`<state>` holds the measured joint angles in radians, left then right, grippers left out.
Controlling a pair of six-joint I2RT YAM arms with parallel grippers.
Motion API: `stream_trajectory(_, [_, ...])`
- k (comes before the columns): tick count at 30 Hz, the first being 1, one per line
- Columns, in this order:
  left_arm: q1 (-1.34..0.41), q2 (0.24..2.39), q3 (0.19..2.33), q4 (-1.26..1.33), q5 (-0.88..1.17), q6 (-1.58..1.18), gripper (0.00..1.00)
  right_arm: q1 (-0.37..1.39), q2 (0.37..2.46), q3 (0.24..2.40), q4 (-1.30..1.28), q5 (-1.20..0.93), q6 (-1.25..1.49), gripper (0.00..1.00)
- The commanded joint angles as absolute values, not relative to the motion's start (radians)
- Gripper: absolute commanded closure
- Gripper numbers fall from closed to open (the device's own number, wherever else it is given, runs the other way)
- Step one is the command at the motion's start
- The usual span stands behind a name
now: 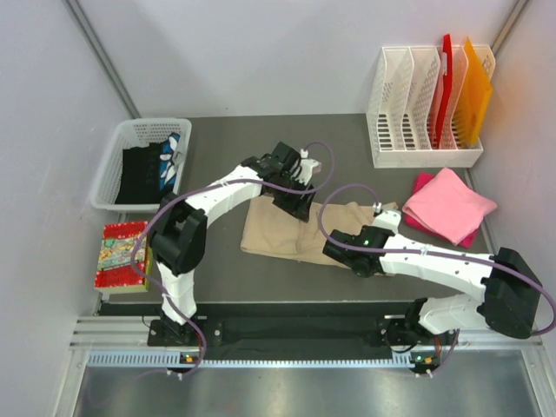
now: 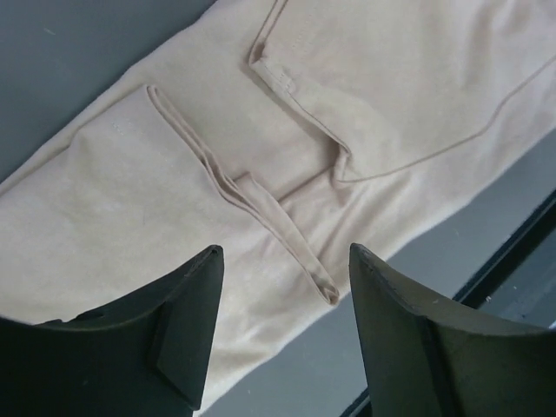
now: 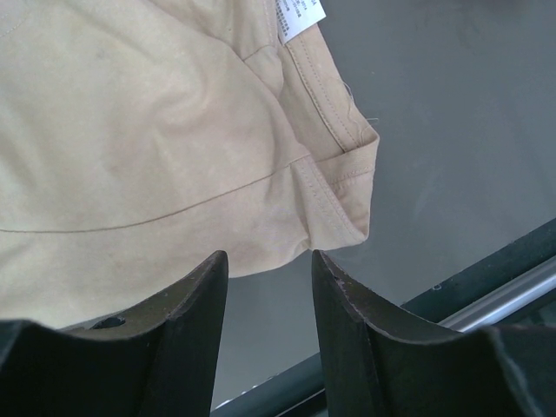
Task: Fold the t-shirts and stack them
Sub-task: Fold the tshirt
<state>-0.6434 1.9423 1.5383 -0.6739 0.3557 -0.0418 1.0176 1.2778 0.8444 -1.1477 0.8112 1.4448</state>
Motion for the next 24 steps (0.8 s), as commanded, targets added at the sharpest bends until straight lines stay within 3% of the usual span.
stream_trajectory(1, [-0.618, 1.786, 1.519, -0.621, 0.379, -0.018, 0.35, 1.035, 1.278, 0.87, -1.161, 0.841, 1.468, 0.56])
stream_trajectory(6, [-0.503, 1.71, 1.405, -0.545, 0.241, -0.011, 0.38, 1.035, 1.281, 0.867, -1.163, 0.845, 1.47, 0.56])
stream_trajectory(12, [-0.267, 1.776, 1.336, -0.555, 0.32, 0.044, 0.41, 1.037, 1.276, 0.864, -1.151, 0.845, 1.465, 0.57])
stream_trajectory(24, [-0.23, 1.884, 1.258, -0.558, 0.409, 0.087, 0.46, 1.045, 1.296, 0.874, -1.157, 0.845, 1.474, 0.56])
